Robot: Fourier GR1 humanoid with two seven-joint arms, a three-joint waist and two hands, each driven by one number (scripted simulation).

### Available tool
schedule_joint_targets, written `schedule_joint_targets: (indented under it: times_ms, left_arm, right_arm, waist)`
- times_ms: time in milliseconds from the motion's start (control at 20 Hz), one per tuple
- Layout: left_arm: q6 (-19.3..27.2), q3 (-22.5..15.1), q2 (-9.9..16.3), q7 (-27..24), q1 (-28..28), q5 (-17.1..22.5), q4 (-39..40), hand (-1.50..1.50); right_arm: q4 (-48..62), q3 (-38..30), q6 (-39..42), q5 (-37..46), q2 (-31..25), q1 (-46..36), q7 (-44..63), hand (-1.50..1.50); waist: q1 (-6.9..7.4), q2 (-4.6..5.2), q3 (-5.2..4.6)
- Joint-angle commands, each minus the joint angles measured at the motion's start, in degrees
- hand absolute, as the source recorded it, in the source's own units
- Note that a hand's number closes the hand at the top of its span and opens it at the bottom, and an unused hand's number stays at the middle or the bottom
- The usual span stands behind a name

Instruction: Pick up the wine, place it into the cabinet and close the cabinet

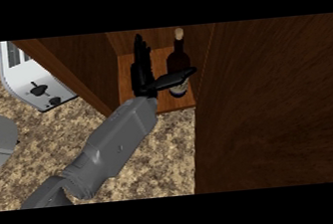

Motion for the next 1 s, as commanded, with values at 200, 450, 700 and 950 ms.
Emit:
schedule_joint_targets:
  times_ms: [200,450,700,950]
  left_arm:
    - [2.39,-2.12,-0.02,-4.78,0.31,2.26,-5.52,-1.5]
    - [1.45,-3.92,-0.02,-4.53,1.6,3.62,-7.52,-1.5]
    - [-1.54,-5.24,-0.01,-5.18,2.77,4.08,-8.52,-1.5]
    - [0.1,-10.0,-0.01,-7.93,8.33,3.09,-14.83,-1.5]
  right_arm:
    - [-0.68,-1.63,-1.09,-1.2,-0.58,-1.9,2.35,-1.5]
    - [-3.4,-1.13,0.23,-1.95,-1.52,1.48,2.75,-1.5]
    - [-1.01,-0.5,-0.65,0.74,-0.2,2.52,0.65,-1.5]
    - [-1.3,-1.44,-1.08,0.01,-0.68,1.61,1.85,-1.5]
  waist:
    - [0.82,-0.31,0.0]
    - [1.44,-0.61,0.03]
    - [3.25,-0.86,0.03]
    - [4.26,-1.19,0.04]
